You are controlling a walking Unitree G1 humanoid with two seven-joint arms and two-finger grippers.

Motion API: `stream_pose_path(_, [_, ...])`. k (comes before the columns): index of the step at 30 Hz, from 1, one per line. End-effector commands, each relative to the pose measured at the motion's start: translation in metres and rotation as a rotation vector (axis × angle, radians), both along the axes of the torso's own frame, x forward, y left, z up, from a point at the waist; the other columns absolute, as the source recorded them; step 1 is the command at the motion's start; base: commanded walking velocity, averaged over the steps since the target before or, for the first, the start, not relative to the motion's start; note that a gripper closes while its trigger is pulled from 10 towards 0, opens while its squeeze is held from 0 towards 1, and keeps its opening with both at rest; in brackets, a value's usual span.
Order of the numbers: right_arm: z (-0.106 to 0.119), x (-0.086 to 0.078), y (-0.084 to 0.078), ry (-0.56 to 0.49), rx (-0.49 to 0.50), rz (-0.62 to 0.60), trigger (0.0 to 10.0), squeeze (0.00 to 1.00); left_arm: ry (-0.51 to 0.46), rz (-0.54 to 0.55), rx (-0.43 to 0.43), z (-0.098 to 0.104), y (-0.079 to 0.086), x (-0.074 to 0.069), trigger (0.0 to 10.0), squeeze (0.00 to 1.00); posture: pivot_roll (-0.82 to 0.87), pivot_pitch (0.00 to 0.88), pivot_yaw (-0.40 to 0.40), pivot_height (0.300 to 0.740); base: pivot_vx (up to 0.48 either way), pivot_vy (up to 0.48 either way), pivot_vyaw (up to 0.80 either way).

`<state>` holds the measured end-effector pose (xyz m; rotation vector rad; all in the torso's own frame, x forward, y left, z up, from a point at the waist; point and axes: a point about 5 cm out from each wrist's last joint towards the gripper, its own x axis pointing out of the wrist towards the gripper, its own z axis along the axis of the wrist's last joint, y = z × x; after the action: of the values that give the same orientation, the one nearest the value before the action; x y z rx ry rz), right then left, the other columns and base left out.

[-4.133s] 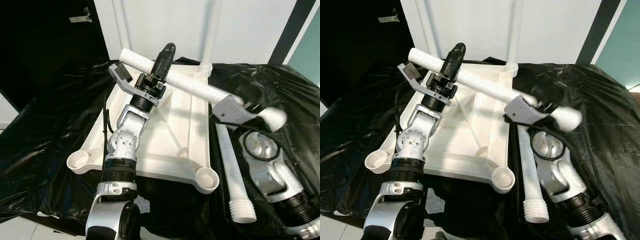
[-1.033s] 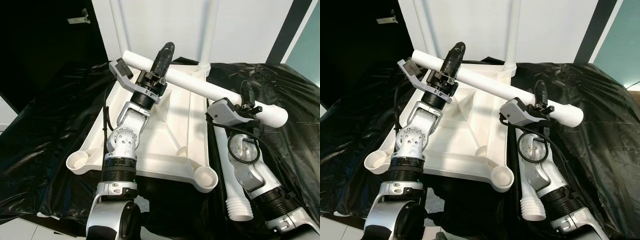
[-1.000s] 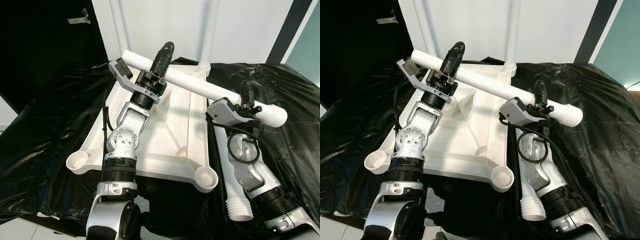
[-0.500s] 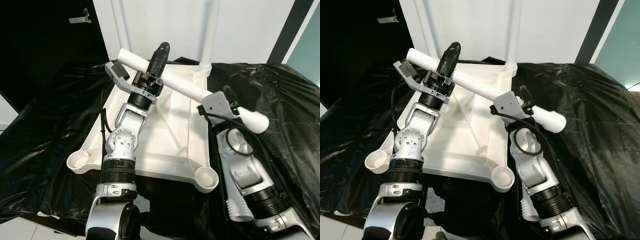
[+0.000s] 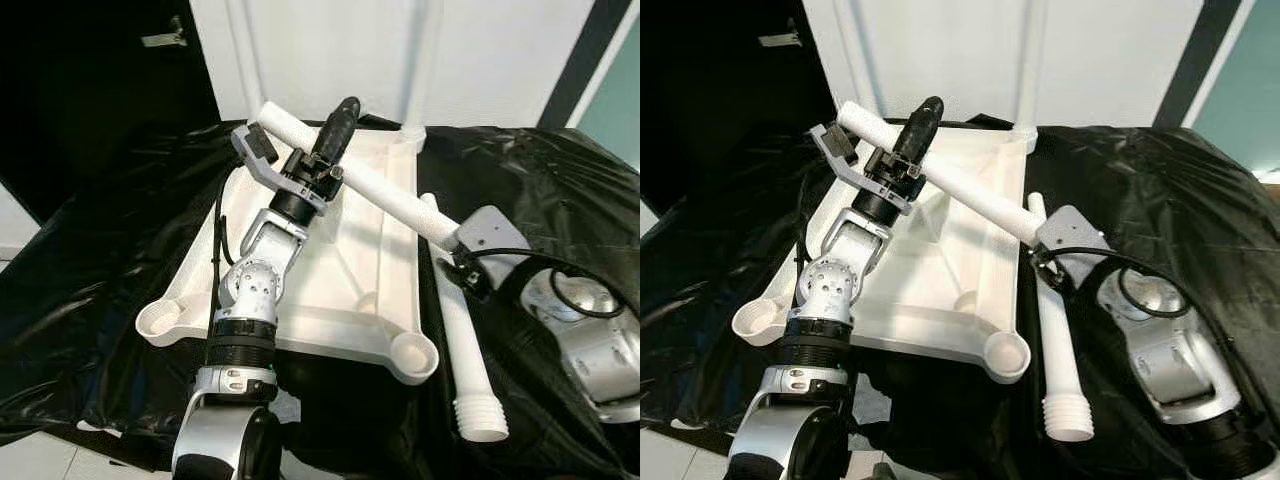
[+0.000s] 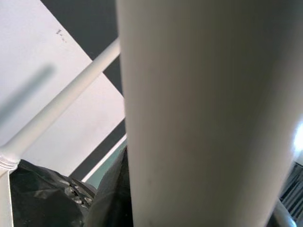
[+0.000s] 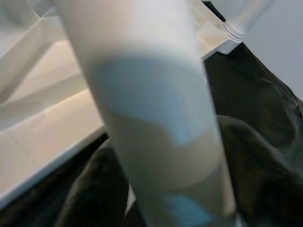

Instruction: Building children table

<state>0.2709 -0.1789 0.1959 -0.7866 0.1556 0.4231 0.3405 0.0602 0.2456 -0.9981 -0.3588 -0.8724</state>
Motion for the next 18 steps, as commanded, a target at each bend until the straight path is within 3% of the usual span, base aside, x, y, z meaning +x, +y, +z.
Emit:
stream_pose_path(1, [-0.002, -0.004, 0.002, 0.034, 0.020, 0.028, 0.0, 0.00, -0.075, -0.050, -0.051, 0.008, -0.008, -0.004, 0.0, 0.00, -0.10, 0.000, 0.042, 0.740, 0.000, 0.000, 0.00])
stream_pose_path(9, [0.001, 0.004, 0.006, -0.004, 0.053, -0.018, 0.0, 0.00, -0.068, -0.053, -0.019, 0.006, -0.009, -0.004, 0.0, 0.00, -0.09, 0.000, 0.042, 0.740, 0.000, 0.000, 0.00])
stream_pose_path(10, [0.002, 0.006, 0.006, -0.017, 0.059, -0.038, 0.0, 0.00, -0.062, -0.054, -0.003, 0.004, -0.010, -0.003, 2.9, 0.00, -0.09, 0.000, 0.042, 0.740, 0.000, 0.000, 0.00])
stream_pose_path(11, [0.003, 0.008, 0.007, -0.033, 0.067, -0.056, 0.0, 0.00, -0.053, -0.050, 0.014, 0.002, -0.011, -0.003, 5.0, 0.00, -0.09, 0.000, 0.040, 0.740, 0.000, 0.000, 0.00])
stream_pose_path(12, [0.002, 0.011, 0.008, -0.052, 0.087, -0.083, 0.0, 0.00, -0.046, -0.048, 0.027, 0.000, -0.012, -0.003, 10.0, 0.00, -0.09, 0.000, 0.040, 0.740, 0.000, 0.000, 0.00])
stream_pose_path(13, [0.000, 0.014, 0.011, -0.069, 0.102, -0.104, 0.0, 0.00, -0.038, -0.042, 0.035, -0.001, -0.012, -0.003, 10.0, 0.08, -0.09, 0.000, 0.039, 0.740, 0.000, 0.000, 0.00])
stream_pose_path(14, [-0.001, 0.016, 0.013, -0.092, 0.116, -0.122, 0.0, 0.00, -0.031, -0.036, 0.040, -0.002, -0.013, -0.002, 10.0, 0.48, -0.09, 0.000, 0.038, 0.740, 0.000, 0.000, 0.00])
stream_pose_path(15, [-0.004, 0.020, 0.021, -0.152, 0.166, -0.176, 0.0, 0.00, -0.014, -0.026, 0.039, -0.004, -0.013, -0.001, 10.0, 1.00, -0.08, 0.000, 0.037, 0.740, 0.000, 0.000, 0.00])
stream_pose_path(18, [-0.004, 0.021, 0.025, -0.190, 0.194, -0.203, 0.0, 0.00, -0.009, -0.020, 0.038, -0.004, -0.013, -0.001, 10.0, 1.00, -0.08, 0.000, 0.036, 0.740, 0.000, 0.000, 0.00])
